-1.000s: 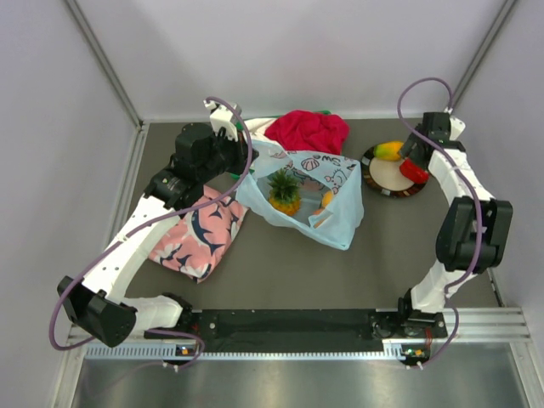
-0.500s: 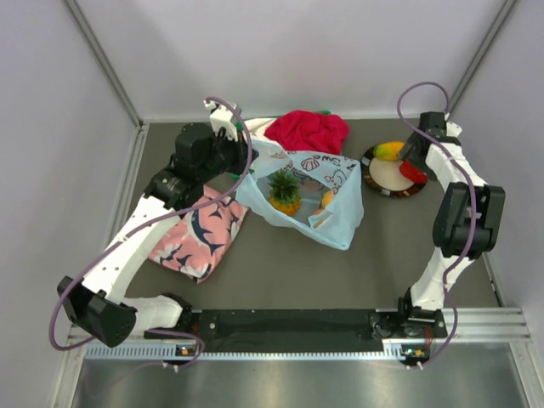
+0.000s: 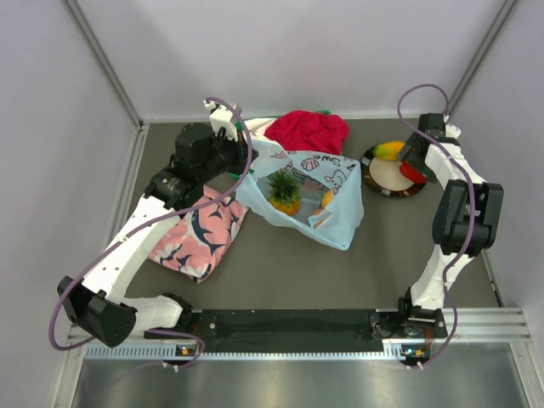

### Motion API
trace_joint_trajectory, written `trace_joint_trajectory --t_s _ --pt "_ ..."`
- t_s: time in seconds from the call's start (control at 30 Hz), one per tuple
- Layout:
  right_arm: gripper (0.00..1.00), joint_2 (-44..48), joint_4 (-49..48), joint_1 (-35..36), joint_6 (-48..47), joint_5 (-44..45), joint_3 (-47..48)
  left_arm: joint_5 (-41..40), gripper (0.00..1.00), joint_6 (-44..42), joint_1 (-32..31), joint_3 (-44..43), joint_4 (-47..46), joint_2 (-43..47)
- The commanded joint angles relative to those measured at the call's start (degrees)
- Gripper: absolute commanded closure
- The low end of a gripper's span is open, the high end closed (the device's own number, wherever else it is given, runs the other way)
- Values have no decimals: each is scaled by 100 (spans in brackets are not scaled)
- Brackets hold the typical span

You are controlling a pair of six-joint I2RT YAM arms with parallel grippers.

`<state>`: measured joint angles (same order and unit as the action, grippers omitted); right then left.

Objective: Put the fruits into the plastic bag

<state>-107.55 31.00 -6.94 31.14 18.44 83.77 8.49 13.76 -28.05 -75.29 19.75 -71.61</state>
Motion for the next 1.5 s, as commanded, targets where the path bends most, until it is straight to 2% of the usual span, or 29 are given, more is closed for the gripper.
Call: trace_joint_trajectory --t_s 0.0,0.97,1.47 --pt "2 -65 -288 -88 42 -138 272 -23 100 -58 10 -83 -173 148" --pt "1 -407 -332 -194 218 -121 447 -23 100 -75 2 -91 -147 165" --pt "3 -601 -429 -238 182 -261 395 -23 100 -84 2 -100 -155 157"
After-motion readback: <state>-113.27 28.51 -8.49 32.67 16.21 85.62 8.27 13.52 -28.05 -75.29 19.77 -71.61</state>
